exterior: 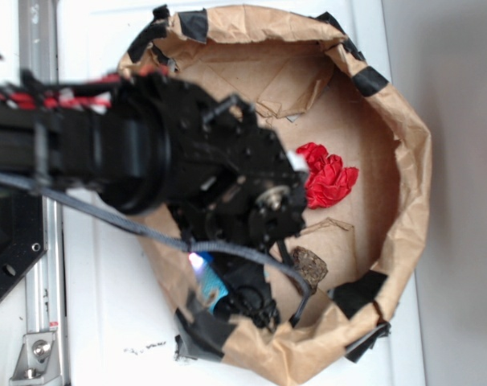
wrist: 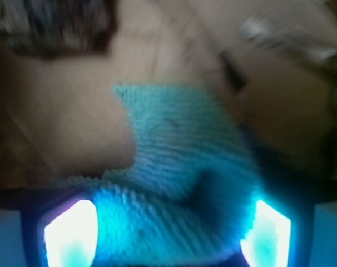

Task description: Grab the blue cloth.

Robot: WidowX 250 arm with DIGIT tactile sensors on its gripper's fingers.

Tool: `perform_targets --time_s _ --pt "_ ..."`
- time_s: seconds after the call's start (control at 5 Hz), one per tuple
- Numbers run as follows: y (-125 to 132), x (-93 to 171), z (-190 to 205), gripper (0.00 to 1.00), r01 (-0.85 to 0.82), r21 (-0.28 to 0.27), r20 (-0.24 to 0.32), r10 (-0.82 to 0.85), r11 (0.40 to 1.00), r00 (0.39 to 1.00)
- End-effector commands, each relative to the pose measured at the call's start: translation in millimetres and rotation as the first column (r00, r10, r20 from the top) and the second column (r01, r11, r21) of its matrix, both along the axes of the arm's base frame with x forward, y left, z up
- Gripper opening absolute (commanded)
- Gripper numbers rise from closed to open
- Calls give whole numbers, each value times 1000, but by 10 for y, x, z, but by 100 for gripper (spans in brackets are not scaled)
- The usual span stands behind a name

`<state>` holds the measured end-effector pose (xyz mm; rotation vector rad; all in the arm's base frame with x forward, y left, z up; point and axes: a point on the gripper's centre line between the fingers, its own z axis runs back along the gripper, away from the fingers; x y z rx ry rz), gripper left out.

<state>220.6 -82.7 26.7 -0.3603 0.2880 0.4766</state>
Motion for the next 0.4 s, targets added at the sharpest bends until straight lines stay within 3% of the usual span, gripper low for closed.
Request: perform_targets --time_s 0.0,0.2 --pt "-133 -212 -297 0 16 61 67 -20 998 998" --pt "-40 -203 -210 0 4 61 86 -9 998 996"
